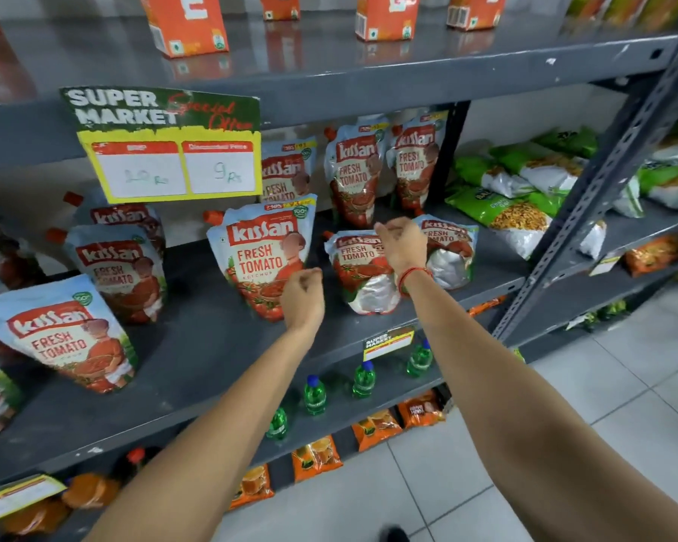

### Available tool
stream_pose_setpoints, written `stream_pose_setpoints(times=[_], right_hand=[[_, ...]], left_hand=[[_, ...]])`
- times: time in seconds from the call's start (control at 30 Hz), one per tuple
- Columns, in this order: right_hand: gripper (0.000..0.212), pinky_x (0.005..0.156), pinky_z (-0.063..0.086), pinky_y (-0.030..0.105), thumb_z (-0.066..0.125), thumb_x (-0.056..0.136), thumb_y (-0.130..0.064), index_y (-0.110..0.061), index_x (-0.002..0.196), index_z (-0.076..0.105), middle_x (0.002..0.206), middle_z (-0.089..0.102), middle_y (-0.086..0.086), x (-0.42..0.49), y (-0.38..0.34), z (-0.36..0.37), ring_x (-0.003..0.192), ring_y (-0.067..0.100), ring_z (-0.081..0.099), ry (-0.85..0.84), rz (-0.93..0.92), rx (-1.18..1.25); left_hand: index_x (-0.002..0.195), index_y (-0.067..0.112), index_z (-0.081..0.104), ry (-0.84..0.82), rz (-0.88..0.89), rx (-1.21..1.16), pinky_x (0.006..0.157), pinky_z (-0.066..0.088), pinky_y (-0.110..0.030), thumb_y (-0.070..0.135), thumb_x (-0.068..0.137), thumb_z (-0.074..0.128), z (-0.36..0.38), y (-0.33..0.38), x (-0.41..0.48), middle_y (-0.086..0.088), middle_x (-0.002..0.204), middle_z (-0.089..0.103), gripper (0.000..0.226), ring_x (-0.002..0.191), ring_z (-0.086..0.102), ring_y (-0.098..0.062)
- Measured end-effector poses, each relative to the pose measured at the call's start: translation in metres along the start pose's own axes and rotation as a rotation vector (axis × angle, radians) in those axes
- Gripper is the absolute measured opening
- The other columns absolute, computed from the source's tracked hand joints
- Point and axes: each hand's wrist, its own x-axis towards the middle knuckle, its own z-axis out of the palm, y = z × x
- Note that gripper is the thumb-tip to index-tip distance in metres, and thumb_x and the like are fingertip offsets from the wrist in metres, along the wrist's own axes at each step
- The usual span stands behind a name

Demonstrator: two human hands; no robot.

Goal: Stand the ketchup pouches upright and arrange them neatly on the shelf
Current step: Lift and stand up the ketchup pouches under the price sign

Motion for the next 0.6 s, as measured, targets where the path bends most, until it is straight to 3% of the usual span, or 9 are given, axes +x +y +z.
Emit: stream_pose_setpoints(times=[0.1, 0.2, 0.27, 0.33, 0.4, 0.5, 0.6], right_hand=[[0.046, 0.091, 0.046, 0.037, 0.052, 0.092, -0.036, 0.002, 0.117, 0.056, 0.119, 0.061, 0.023, 0.002, 0.016, 0.003, 0.112, 0.036, 0.057, -0.222, 0.106, -0.295], [0.058, 0.098, 0.043, 0.039, 0.048, 0.093, -0.043, 0.002, 0.129, 0.046, 0.132, 0.053, 0.022, 0.0, 0.015, 0.018, 0.119, 0.037, 0.052, -0.353, 0.248, -0.22], [0.062, 0.102, 0.042, 0.038, 0.046, 0.093, -0.045, 0.002, 0.133, 0.043, 0.134, 0.053, 0.02, 0.005, 0.015, 0.022, 0.121, 0.035, 0.052, -0.405, 0.321, -0.12], [0.061, 0.105, 0.041, 0.04, 0.046, 0.093, -0.043, 0.001, 0.135, 0.04, 0.134, 0.053, 0.019, 0.016, 0.022, 0.025, 0.121, 0.034, 0.053, -0.429, 0.397, -0.009], [0.057, 0.106, 0.041, 0.042, 0.045, 0.095, -0.038, 0.002, 0.136, 0.037, 0.135, 0.052, 0.019, 0.024, 0.027, 0.031, 0.12, 0.034, 0.054, -0.409, 0.453, 0.093], [0.056, 0.102, 0.043, 0.038, 0.043, 0.096, -0.037, 0.003, 0.135, 0.038, 0.135, 0.052, 0.02, 0.036, 0.027, 0.038, 0.12, 0.035, 0.053, -0.36, 0.472, 0.126], [0.052, 0.091, 0.044, 0.033, 0.041, 0.098, -0.034, 0.005, 0.133, 0.042, 0.134, 0.052, 0.023, 0.045, 0.025, 0.043, 0.121, 0.036, 0.053, -0.35, 0.437, 0.125]], left_hand=[[0.125, 0.009, 0.052, -0.141, -0.2, 0.102, 0.092, 0.044, -0.033, 0.039, 0.092, 0.044, 0.012, 0.017, 0.026, -0.014, 0.13, 0.055, 0.045, 0.115, 0.053, -0.033], [0.137, 0.008, 0.038, -0.168, -0.385, -0.022, 0.09, 0.043, -0.037, 0.038, 0.093, 0.042, 0.008, 0.023, 0.052, -0.014, 0.139, 0.047, 0.053, 0.121, 0.048, -0.032], [0.133, 0.008, 0.042, -0.172, -0.434, -0.075, 0.088, 0.043, -0.036, 0.033, 0.093, 0.04, 0.011, 0.022, 0.061, -0.014, 0.131, 0.053, 0.048, 0.113, 0.052, -0.031], [0.128, 0.006, 0.049, -0.189, -0.486, -0.136, 0.091, 0.045, -0.035, 0.028, 0.093, 0.041, 0.024, 0.013, 0.067, -0.012, 0.117, 0.062, 0.042, 0.106, 0.057, -0.029], [0.126, 0.003, 0.053, -0.154, -0.501, -0.197, 0.095, 0.048, -0.036, 0.022, 0.092, 0.045, 0.035, 0.004, 0.07, -0.013, 0.124, 0.061, 0.039, 0.108, 0.059, -0.029], [0.126, -0.003, 0.05, -0.058, -0.452, -0.229, 0.079, 0.045, -0.029, 0.011, 0.093, 0.043, 0.048, 0.0, 0.065, -0.02, 0.13, 0.057, 0.036, 0.093, 0.054, -0.022], [0.123, -0.003, 0.053, 0.0, -0.46, -0.319, 0.077, 0.044, -0.029, 0.01, 0.093, 0.047, 0.053, -0.008, 0.062, -0.021, 0.13, 0.057, 0.034, 0.091, 0.053, -0.022]])
